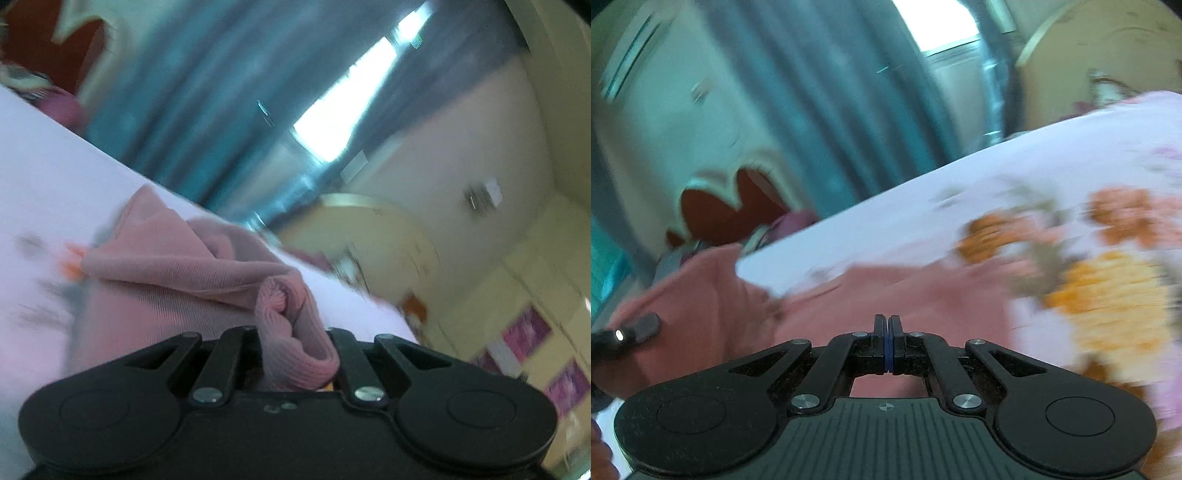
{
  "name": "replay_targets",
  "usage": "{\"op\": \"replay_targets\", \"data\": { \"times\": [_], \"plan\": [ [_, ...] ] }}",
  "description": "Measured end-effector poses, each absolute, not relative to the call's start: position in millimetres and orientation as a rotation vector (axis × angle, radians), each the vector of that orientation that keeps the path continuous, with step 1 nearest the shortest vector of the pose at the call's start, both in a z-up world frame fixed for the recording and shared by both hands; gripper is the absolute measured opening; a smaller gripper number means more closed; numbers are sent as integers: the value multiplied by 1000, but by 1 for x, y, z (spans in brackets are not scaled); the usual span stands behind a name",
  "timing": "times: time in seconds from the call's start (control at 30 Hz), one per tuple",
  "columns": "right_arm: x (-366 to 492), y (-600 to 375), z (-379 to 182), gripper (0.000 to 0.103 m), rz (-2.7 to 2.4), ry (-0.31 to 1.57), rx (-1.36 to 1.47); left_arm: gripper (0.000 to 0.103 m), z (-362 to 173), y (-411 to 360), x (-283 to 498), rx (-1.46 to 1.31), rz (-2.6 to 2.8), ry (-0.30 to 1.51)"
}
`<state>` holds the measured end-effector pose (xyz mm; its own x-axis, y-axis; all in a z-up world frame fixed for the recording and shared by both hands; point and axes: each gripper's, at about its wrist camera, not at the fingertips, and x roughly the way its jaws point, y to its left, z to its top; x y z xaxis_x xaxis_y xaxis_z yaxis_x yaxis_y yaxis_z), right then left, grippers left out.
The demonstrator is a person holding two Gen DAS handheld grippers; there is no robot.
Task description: Fold small clothes
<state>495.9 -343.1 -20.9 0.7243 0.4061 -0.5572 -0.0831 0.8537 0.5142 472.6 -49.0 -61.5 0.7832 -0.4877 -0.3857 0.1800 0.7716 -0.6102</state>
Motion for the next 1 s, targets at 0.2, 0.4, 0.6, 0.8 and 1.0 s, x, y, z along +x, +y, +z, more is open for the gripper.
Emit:
{"op": "replay_targets", "data": {
  "times": [0.2, 0.4, 0.6, 0.8, 1.0],
  "plan": [
    [489, -412, -26, 4, 222, 786, 497, 42, -113, -158, 500, -438, -455, 859],
    [481, -425, -30, 27, 351, 799, 559, 35, -85, -108, 473, -383, -352, 714],
    [496, -385, -40, 52, 518, 831, 563, 26, -87, -60, 485, -362, -174, 736],
    [519, -356, -62, 44, 563, 974, 525, 24, -120, -41, 488, -398, -131, 802],
    [537, -345, -82, 44, 596, 1042, 575, 22, -129, -23, 487, -461, -169, 799]
  ]
}}
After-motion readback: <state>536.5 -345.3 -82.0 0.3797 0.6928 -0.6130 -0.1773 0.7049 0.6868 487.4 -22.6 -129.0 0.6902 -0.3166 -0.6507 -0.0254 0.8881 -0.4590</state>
